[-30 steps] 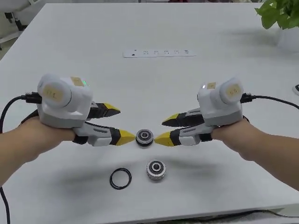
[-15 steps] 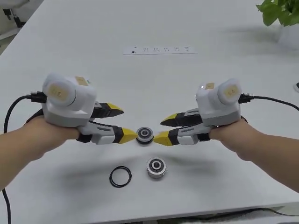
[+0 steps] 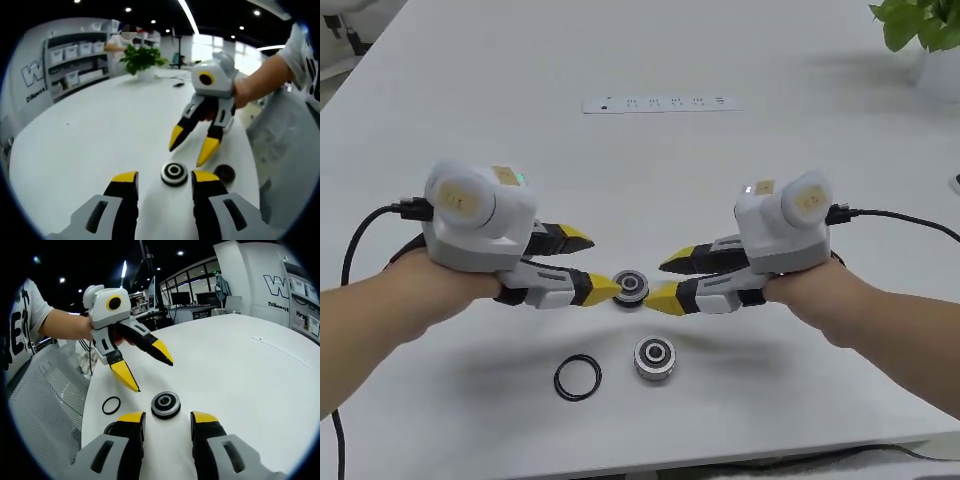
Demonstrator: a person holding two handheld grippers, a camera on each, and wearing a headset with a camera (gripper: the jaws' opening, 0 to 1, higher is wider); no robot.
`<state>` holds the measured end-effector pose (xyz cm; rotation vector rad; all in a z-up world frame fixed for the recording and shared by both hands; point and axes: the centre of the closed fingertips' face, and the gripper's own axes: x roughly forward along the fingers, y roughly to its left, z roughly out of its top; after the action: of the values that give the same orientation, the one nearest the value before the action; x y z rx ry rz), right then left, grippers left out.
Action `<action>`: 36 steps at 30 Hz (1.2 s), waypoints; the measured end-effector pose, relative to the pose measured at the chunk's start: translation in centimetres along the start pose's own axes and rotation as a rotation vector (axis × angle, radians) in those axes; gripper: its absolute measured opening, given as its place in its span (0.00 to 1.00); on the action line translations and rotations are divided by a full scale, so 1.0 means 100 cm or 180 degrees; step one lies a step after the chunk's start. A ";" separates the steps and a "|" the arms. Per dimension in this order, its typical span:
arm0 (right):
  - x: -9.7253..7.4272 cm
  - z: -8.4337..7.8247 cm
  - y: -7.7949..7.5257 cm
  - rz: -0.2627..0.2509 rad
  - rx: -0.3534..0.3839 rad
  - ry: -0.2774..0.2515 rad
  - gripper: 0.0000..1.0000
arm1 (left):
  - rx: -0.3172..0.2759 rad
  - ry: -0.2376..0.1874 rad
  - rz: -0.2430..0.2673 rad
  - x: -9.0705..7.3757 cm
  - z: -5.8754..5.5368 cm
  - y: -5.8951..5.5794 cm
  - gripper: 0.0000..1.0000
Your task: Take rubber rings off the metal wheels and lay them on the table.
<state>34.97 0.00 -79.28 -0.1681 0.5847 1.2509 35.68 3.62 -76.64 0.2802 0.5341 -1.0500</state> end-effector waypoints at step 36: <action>0.001 -0.001 0.003 0.0036 0.0018 -0.0015 0.32 | 0.0042 0.0073 -0.0167 0.019 -0.003 -0.013 0.24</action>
<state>34.64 0.17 -79.37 -0.1573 0.5857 1.2603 35.18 1.70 -77.93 0.2914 0.5577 -1.1025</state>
